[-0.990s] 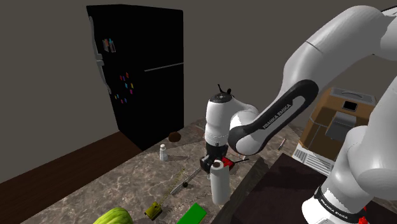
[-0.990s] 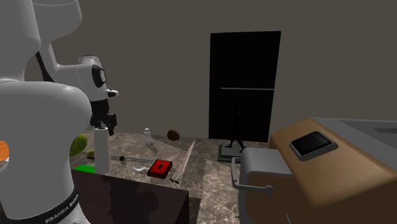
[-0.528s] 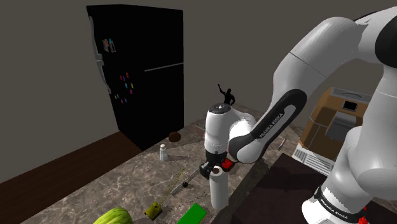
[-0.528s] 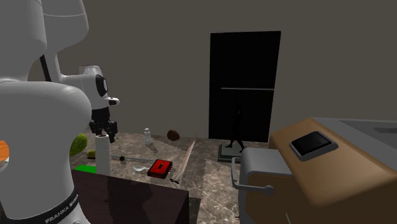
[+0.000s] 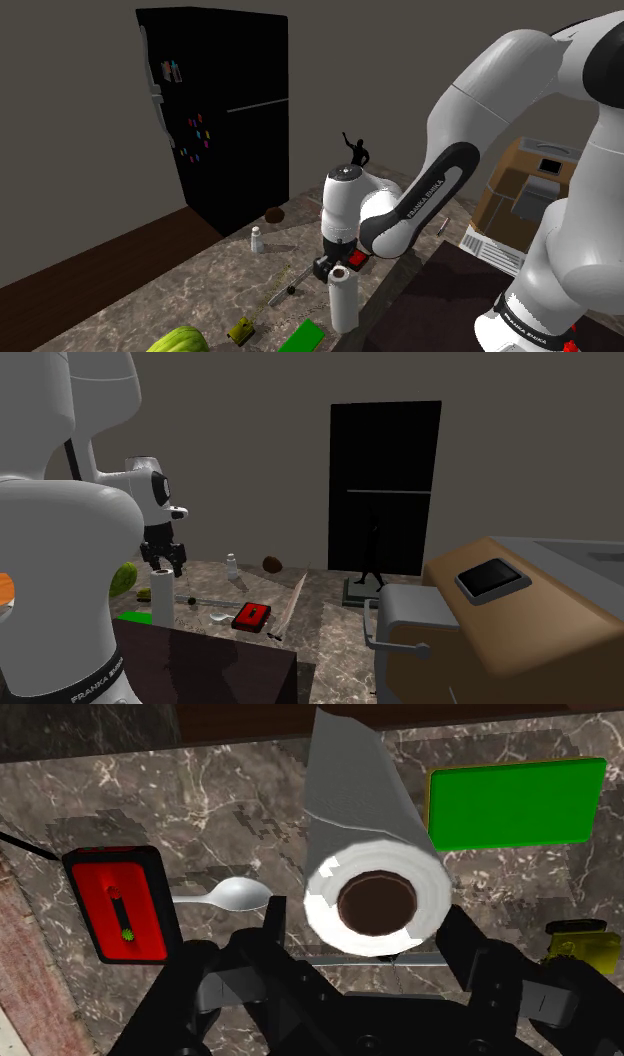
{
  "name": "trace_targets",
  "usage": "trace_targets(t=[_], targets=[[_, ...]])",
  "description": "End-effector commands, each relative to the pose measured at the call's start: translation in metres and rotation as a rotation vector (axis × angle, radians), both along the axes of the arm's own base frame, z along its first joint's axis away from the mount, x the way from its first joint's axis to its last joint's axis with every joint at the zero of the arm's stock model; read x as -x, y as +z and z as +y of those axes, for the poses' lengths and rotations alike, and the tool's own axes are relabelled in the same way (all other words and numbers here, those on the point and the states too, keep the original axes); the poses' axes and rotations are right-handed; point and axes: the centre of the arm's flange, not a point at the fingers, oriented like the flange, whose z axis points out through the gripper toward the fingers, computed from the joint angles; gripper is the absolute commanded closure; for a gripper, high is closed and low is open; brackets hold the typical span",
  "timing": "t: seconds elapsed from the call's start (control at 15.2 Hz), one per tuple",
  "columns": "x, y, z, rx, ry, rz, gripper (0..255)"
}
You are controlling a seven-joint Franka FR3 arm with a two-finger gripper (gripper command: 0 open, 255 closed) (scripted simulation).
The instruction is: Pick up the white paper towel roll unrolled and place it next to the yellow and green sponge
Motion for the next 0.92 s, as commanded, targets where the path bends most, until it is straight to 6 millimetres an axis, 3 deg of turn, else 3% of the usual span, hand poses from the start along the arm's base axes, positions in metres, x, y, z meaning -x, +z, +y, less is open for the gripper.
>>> trace_targets(t=[0.0, 0.26, 0.53, 0.86], targets=[[0.000, 0.000, 0.000, 0.000, 0.000, 0.000, 0], [0.000, 0.000, 0.000, 0.000, 0.000, 0.000, 0], [0.001, 0.050, 0.003, 0.000, 0.000, 0.000, 0], [0.001, 0.050, 0.003, 0.000, 0.000, 0.000, 0]])
